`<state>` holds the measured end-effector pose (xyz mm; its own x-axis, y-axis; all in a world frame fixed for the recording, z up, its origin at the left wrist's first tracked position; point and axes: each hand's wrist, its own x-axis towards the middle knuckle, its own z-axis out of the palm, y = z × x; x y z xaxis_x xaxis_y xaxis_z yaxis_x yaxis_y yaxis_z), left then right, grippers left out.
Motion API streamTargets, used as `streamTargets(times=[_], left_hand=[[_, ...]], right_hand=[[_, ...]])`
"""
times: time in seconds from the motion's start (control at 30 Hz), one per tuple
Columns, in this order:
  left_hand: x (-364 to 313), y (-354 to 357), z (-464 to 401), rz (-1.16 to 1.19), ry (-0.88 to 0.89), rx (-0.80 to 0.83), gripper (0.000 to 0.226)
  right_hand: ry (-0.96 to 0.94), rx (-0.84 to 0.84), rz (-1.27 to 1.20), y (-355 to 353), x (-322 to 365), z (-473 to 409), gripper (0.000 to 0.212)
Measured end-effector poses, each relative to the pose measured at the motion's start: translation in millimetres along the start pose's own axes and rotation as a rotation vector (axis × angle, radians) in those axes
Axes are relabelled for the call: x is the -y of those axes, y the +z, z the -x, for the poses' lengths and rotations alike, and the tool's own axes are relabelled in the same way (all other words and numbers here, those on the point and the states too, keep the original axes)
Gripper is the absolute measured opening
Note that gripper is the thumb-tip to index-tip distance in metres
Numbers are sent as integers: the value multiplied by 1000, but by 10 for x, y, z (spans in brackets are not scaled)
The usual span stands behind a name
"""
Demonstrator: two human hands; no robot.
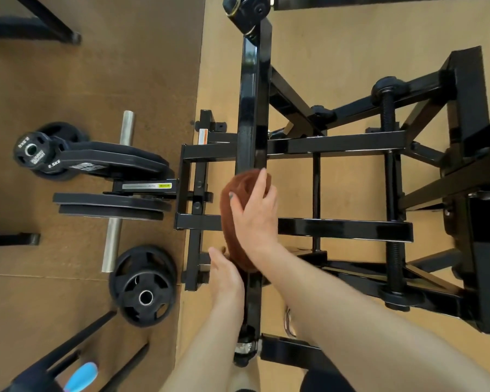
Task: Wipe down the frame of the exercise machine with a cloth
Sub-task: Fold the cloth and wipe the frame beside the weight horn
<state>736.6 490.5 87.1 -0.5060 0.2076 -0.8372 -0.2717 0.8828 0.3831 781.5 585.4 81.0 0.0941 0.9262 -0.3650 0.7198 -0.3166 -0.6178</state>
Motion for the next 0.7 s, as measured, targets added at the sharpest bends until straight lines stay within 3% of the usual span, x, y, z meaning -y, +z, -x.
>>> streamTargets(times=[0.1,0.17,0.27,0.37,0.57,0.7], left_hand=[[33,31,-172,-115,-51,20,76],[47,43,-231,-187,-53,35,68],[66,18,-274,-387,83,94,42],[84,-33,-285,-501,176,130,42],[85,42,-277,-457,143,3,35],[84,95,-276,-227,-80,-95,60]], right_hand=[[-9,-37,-13,-28,89,-161,80],[-33,-44,-10,-17,57,-5,79],[-1,-14,-5,62,-66,519,81],[80,-4,-19,118,-134,823,83],[-33,27,48,28,-124,378,83],[-60,-98,49,-1,86,-237,81]])
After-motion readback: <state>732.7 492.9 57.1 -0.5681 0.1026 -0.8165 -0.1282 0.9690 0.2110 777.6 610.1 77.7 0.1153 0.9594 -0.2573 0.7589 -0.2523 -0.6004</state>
